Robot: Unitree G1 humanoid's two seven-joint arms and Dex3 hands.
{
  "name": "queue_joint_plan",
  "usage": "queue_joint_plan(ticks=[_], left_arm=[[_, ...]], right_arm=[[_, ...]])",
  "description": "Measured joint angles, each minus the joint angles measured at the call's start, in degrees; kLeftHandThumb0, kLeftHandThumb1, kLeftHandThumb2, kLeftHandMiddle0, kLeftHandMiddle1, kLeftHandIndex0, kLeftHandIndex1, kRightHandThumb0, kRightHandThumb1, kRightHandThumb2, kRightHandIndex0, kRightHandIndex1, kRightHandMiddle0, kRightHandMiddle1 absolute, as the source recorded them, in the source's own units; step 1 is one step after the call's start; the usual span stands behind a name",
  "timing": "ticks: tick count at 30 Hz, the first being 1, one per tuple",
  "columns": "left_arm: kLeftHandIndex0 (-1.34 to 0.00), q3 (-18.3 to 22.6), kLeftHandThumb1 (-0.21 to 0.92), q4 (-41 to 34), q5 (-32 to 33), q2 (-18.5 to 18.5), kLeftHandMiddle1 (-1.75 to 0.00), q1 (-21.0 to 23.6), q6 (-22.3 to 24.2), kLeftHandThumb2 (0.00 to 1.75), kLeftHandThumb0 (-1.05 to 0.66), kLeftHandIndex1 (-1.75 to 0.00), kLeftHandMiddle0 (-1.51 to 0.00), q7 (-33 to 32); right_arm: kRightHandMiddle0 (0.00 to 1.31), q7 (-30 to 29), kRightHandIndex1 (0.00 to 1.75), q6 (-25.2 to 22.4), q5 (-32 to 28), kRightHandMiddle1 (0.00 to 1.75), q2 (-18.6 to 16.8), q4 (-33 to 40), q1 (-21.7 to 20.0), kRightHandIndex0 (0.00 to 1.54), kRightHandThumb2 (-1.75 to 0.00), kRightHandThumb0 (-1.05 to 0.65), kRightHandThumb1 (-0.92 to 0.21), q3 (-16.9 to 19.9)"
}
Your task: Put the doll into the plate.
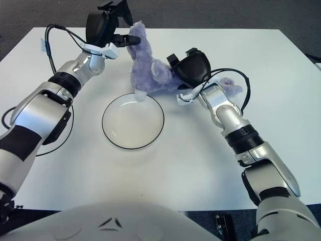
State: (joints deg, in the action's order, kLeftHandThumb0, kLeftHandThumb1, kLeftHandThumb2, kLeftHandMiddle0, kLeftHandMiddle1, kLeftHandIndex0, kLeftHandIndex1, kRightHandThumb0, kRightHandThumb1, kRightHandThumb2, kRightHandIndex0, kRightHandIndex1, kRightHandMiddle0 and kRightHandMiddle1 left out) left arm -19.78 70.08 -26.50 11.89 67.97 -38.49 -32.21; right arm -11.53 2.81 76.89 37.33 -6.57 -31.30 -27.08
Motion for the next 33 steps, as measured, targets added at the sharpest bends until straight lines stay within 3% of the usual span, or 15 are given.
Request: queue_joint_plan(ticks=[2, 11, 17, 21, 22, 24, 27, 30, 33], left_arm=[[-0.47, 2.0, 0.88, -0.4, 3.3, -0.6, -1.75, -0.1, 0.3, 0.33, -0.35, -1.57, -0.63, 4.9], [-0.43, 9.0, 0.92, -4.4, 15.9, -2.1, -1.75, -0.4, 7.4, 0.3, -0.36, -1.52, -0.48, 26.8], [-0.42, 11.5, 0.92, -11.2, 22.0, -1.8, -1.75, -2.2, 17.2, 0.3, -0.36, -1.52, -0.44, 41.7], [-0.42, 12.9, 0.92, -17.5, 24.4, -1.3, -1.75, -4.3, 24.5, 0.31, -0.36, -1.52, -0.44, 48.1], [-0.39, 13.0, 0.92, -18.8, 24.6, -1.1, -1.53, -4.8, 25.7, 0.33, -0.36, -1.54, -0.39, 48.8], [-0.25, 13.1, 0.92, -21.0, 24.5, -0.5, -1.16, -5.5, 28.7, 0.26, -0.45, -1.25, -0.36, 50.3], [-0.2, 12.9, 0.92, -23.2, 23.8, 0.3, -0.87, -6.0, 31.3, 0.24, -0.51, -1.02, -0.37, 51.7], [-0.2, 12.8, 0.92, -24.7, 23.4, 0.9, -0.46, -6.2, 32.5, 0.22, -0.54, -0.8, -0.44, 52.3], [-0.2, 12.8, 0.92, -25.4, 23.0, 1.3, -0.32, -6.2, 33.1, 0.22, -0.55, -0.74, -0.47, 52.5]], right_arm=[[0.48, -1.2, 1.75, -0.1, 1.1, 1.6, 0.0, -0.1, 0.0, 0.6, -0.72, -0.34, -0.67, -0.3], [0.49, -6.9, 1.75, -1.4, 5.8, 1.58, 0.0, -1.7, 0.2, 0.59, -0.75, -0.38, -0.65, -1.4], [0.5, -10.9, 1.75, -3.0, 8.1, 1.57, -0.1, -3.9, 0.6, 0.59, -0.76, -0.38, -0.64, -2.1], [0.5, -12.7, 1.75, -3.9, 9.2, 1.57, -0.1, -5.0, 0.6, 0.59, -0.76, -0.38, -0.64, -2.4], [0.51, -12.9, 1.75, -4.1, 9.3, 1.56, -0.1, -5.2, 0.6, 0.59, -0.76, -0.38, -0.64, -2.5], [0.52, -13.7, 1.75, -4.3, 9.3, 1.56, -0.1, -5.7, 0.6, 0.6, -0.76, -0.38, -0.63, -2.6], [0.52, -14.6, 1.75, -4.7, 9.4, 1.55, -0.3, -6.5, 0.6, 0.6, -0.76, -0.38, -0.63, -2.7], [0.52, -15.1, 1.75, -5.1, 9.4, 1.55, -0.4, -7.0, 0.6, 0.6, -0.76, -0.39, -0.63, -2.9], [0.53, -15.6, 1.75, -5.3, 9.3, 1.55, -0.4, -7.3, 0.6, 0.6, -0.76, -0.39, -0.63, -3.0]])
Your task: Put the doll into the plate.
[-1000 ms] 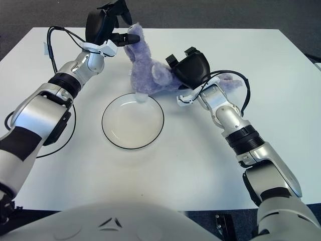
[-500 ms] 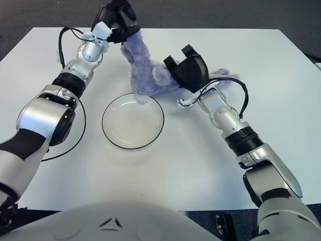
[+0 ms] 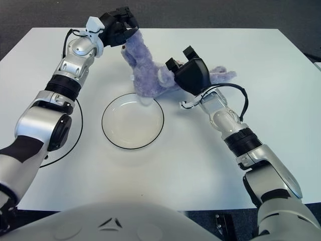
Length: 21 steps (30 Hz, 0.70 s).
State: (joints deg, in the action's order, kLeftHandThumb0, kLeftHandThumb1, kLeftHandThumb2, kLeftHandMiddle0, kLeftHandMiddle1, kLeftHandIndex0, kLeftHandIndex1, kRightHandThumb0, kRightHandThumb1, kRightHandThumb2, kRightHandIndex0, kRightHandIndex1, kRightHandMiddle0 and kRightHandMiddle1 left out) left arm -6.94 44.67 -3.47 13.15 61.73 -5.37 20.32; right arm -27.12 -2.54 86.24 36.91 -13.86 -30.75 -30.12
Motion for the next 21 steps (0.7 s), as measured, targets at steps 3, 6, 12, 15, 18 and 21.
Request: queue_joint_plan(ticks=[3, 6, 12, 15, 18, 21], left_arm=[[-0.2, 0.0, 0.92, -0.3, -0.1, 0.2, -0.25, -0.1, 0.4, 0.22, -0.56, -0.7, -0.49, 0.2], [-0.2, 0.0, 0.92, -0.5, -0.2, 0.3, -0.14, -0.3, 0.9, 0.18, -0.61, -0.61, -0.41, 0.5], [-0.17, 0.3, 0.92, -1.2, -0.1, 0.6, -0.02, -1.0, 2.0, 0.16, -0.69, -0.47, -0.31, 0.6], [-0.17, 0.4, 0.92, -1.5, -0.1, 0.7, -0.01, -1.4, 2.1, 0.17, -0.7, -0.46, -0.31, 0.6], [-0.17, 0.5, 0.92, -1.6, -0.1, 0.8, -0.01, -1.5, 2.2, 0.17, -0.7, -0.45, -0.31, 0.6], [-0.17, 1.0, 0.92, -2.3, 0.2, 1.3, -0.01, -2.0, 2.1, 0.17, -0.71, -0.44, -0.31, 1.1]], right_arm=[[0.53, -0.2, 1.75, -0.2, 0.0, 1.54, 0.0, -0.1, 0.0, 0.6, -0.76, -0.39, -0.63, -0.2], [0.53, -0.4, 1.75, -0.3, 0.0, 1.54, -0.1, -0.3, -0.1, 0.6, -0.76, -0.39, -0.63, -0.3], [0.54, -0.6, 1.75, -0.6, -0.2, 1.53, -0.7, -0.9, -0.3, 0.61, -0.75, -0.39, -0.62, -0.3], [0.54, -0.6, 1.75, -0.7, -0.2, 1.53, -0.8, -1.1, -0.3, 0.61, -0.75, -0.39, -0.62, -0.3], [0.54, -0.6, 1.75, -0.8, -0.2, 1.53, -0.8, -1.1, -0.3, 0.61, -0.75, -0.39, -0.62, -0.3], [0.55, -0.5, 1.75, -0.8, -0.8, 1.52, -1.2, -1.5, -0.8, 0.61, -0.75, -0.39, -0.62, -0.2]])
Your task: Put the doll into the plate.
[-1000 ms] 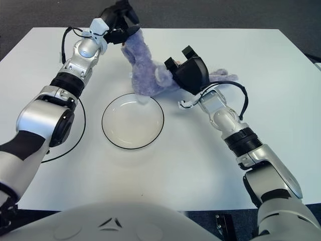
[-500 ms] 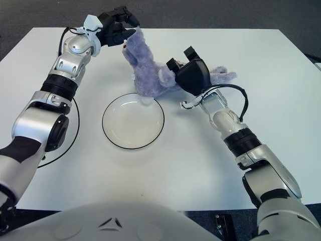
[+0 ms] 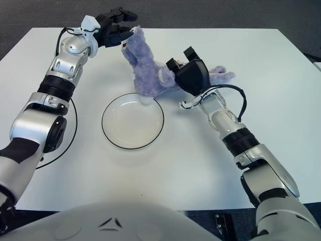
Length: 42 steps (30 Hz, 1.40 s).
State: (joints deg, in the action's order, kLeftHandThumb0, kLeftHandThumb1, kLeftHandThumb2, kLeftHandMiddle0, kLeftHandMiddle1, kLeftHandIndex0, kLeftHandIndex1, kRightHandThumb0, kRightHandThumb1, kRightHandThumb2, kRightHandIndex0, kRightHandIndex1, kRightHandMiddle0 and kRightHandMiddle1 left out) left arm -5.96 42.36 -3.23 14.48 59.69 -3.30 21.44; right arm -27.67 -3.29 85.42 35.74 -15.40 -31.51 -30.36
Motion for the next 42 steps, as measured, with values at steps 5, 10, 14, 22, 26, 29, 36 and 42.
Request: queue_joint_plan(ticks=[5, 10, 14, 22, 26, 29, 36, 42], left_arm=[[-0.17, 1.3, 0.92, -2.0, 0.6, 1.4, -0.01, -2.0, -0.1, 0.18, -0.71, -0.43, -0.31, 1.4], [-0.18, 1.6, 0.92, -2.4, 0.6, 2.1, -0.01, -3.4, 0.0, 0.18, -0.71, -0.42, -0.31, 1.7], [-0.19, 2.0, 0.92, -3.9, 1.0, 2.2, 0.0, -4.4, 0.9, 0.19, -0.72, -0.39, -0.32, 2.4], [-0.2, 2.6, 0.92, -10.3, 2.7, 2.4, 0.0, -7.4, 5.5, 0.19, -0.73, -0.37, -0.32, 5.0], [-0.21, 2.7, 0.92, -11.6, 2.8, 2.4, 0.0, -8.0, 6.6, 0.19, -0.73, -0.36, -0.31, 5.3], [-0.21, 2.7, 0.92, -13.6, 3.2, 2.7, 0.0, -8.5, 9.8, 0.19, -0.75, -0.29, -0.29, 6.6], [-0.21, 2.5, 0.92, -17.3, 4.3, 3.3, 0.0, -9.0, 19.1, 0.13, -0.78, -0.2, -0.25, 9.7], [-0.19, 2.6, 0.92, -17.5, 4.8, 3.2, 0.0, -9.0, 21.1, 0.08, -0.81, -0.16, -0.23, 10.1]], right_arm=[[0.55, 0.1, 1.75, -0.3, -0.8, 1.52, -0.6, -1.7, -1.3, 0.61, -0.75, -0.39, -0.62, 0.1], [0.55, 0.1, 1.75, -1.0, -1.2, 1.52, -0.6, -2.4, -1.6, 0.61, -0.75, -0.39, -0.62, 0.2], [0.55, 0.3, 1.75, -1.4, -1.5, 1.52, -1.0, -2.8, -1.9, 0.62, -0.75, -0.39, -0.62, 0.2], [0.55, 1.4, 1.75, -3.3, -1.7, 1.52, -1.9, -4.3, -3.4, 0.63, -0.75, -0.39, -0.62, 0.2], [0.55, 1.4, 1.75, -3.8, -1.8, 1.52, -1.9, -4.3, -3.6, 0.63, -0.75, -0.39, -0.62, 0.2], [0.55, 1.4, 1.75, -4.2, -1.7, 1.52, -2.0, -4.5, -3.6, 0.63, -0.75, -0.39, -0.62, 0.2], [0.56, 1.7, 1.75, -5.4, -1.7, 1.52, -2.7, -5.2, -3.6, 0.64, -0.76, -0.39, -0.62, 0.2], [0.55, 1.7, 1.75, -5.5, -1.7, 1.52, -2.8, -5.2, -3.7, 0.64, -0.76, -0.39, -0.61, 0.2]])
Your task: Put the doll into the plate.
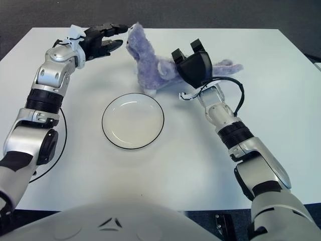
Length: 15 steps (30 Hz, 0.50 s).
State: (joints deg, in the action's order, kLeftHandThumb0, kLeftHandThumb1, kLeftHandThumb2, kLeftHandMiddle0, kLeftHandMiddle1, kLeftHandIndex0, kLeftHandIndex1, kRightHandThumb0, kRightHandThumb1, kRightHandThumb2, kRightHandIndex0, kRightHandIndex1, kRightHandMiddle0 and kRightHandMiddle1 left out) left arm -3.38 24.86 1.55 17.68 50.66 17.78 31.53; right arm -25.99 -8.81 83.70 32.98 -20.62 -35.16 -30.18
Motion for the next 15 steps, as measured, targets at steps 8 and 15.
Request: queue_joint_plan(ticks=[8, 15], left_arm=[[-0.16, 1.1, 0.92, 11.6, 3.0, -3.2, 0.0, 3.0, 2.2, 0.04, -0.83, -0.12, -0.21, 1.9], [-0.17, 1.2, 0.91, 15.3, 3.4, -4.1, 0.0, 3.6, 1.1, 0.02, -0.83, -0.1, -0.19, 2.1]], right_arm=[[0.55, 0.0, 1.75, -0.3, 0.0, 1.53, -0.1, -0.1, 0.0, 0.65, -0.77, -0.39, -0.61, -0.1], [0.54, 0.0, 1.75, -0.4, 0.0, 1.54, -0.1, -0.1, 0.0, 0.65, -0.78, -0.39, -0.61, -0.1]])
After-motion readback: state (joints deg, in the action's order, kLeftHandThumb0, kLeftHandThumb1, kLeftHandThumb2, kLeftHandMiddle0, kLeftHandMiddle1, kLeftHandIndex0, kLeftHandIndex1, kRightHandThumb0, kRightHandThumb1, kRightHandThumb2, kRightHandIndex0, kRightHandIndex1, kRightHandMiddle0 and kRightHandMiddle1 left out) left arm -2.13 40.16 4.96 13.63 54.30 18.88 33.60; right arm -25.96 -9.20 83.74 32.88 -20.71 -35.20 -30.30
